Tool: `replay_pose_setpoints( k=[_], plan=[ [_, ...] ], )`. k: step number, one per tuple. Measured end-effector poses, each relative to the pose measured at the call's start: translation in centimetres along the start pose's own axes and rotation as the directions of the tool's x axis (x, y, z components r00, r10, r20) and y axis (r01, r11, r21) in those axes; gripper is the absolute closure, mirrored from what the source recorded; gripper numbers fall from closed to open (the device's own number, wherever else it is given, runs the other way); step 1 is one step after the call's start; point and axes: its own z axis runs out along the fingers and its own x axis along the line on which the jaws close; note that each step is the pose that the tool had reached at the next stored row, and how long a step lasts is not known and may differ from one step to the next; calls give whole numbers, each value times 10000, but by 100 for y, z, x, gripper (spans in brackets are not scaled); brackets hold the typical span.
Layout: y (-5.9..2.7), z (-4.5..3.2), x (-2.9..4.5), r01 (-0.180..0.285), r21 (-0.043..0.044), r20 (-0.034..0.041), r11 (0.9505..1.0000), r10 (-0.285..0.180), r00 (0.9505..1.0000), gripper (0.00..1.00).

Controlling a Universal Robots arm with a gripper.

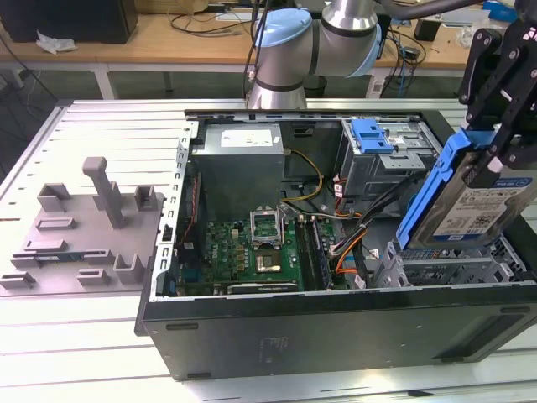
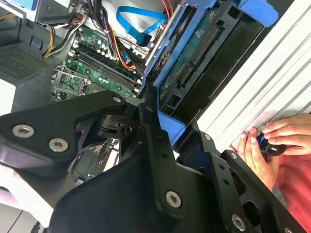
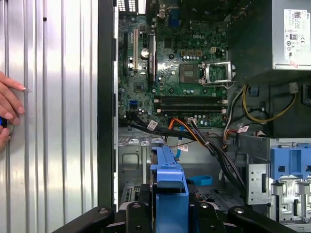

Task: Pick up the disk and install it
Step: 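Insert the disk into the insertion slot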

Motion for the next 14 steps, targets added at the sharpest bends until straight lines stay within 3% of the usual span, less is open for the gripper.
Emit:
replay_pose_setpoints(
  k=[14],
  plan=[
    [-3,43,10,-55,3,2,10000,55,10000,64]
  ],
)
